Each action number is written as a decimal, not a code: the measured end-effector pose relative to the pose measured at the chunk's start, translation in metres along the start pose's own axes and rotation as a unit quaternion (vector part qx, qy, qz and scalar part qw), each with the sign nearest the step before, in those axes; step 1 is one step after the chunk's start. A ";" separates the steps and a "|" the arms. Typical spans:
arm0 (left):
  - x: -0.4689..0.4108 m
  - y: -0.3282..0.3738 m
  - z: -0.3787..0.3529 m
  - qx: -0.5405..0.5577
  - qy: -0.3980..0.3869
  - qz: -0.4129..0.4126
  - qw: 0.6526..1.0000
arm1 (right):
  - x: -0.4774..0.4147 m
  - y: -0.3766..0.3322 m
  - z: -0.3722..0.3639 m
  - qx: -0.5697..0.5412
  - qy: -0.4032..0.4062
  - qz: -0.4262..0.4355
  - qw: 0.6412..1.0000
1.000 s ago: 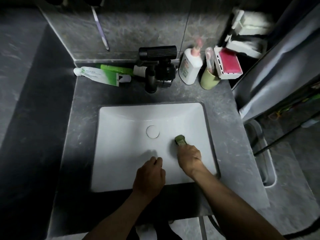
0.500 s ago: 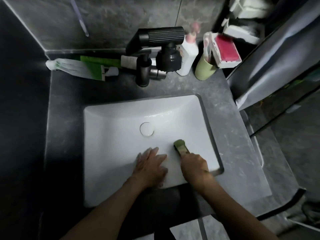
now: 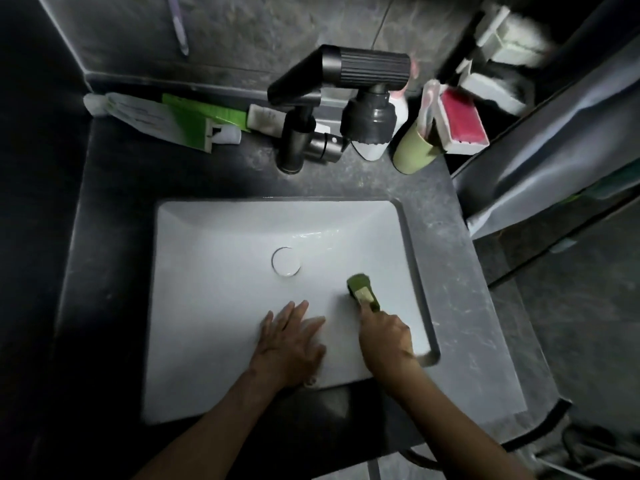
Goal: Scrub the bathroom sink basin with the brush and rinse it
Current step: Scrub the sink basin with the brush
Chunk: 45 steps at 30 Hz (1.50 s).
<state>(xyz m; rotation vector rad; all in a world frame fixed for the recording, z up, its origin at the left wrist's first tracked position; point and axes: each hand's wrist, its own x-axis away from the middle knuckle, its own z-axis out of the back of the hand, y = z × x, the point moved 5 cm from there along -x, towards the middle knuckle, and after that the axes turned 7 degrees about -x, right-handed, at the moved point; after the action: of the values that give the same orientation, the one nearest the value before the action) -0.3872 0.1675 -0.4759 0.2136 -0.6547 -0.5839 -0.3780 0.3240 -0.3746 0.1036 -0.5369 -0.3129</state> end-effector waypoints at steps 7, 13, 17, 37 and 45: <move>0.002 0.004 0.005 0.016 0.010 0.008 1.000 | -0.025 0.005 0.022 -0.014 -0.003 -0.018 1.000; 0.001 0.006 0.005 0.027 0.019 0.010 0.999 | -0.033 0.008 0.025 0.065 0.024 0.009 0.998; -0.002 0.002 0.003 0.029 0.032 0.007 0.999 | -0.068 0.018 0.054 0.014 0.063 -0.021 0.998; 0.064 0.057 0.038 0.026 0.233 0.060 0.970 | -0.030 0.023 0.022 0.008 0.028 0.049 0.998; 0.066 0.060 0.040 0.007 0.210 0.056 0.976 | -0.007 -0.010 -0.002 -0.133 -0.062 0.070 0.987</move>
<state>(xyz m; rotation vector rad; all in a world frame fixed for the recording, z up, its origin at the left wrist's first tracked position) -0.3433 0.1788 -0.3896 0.3016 -0.2580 -0.4066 -0.3856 0.3165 -0.3815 -0.2124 -0.6181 -0.2513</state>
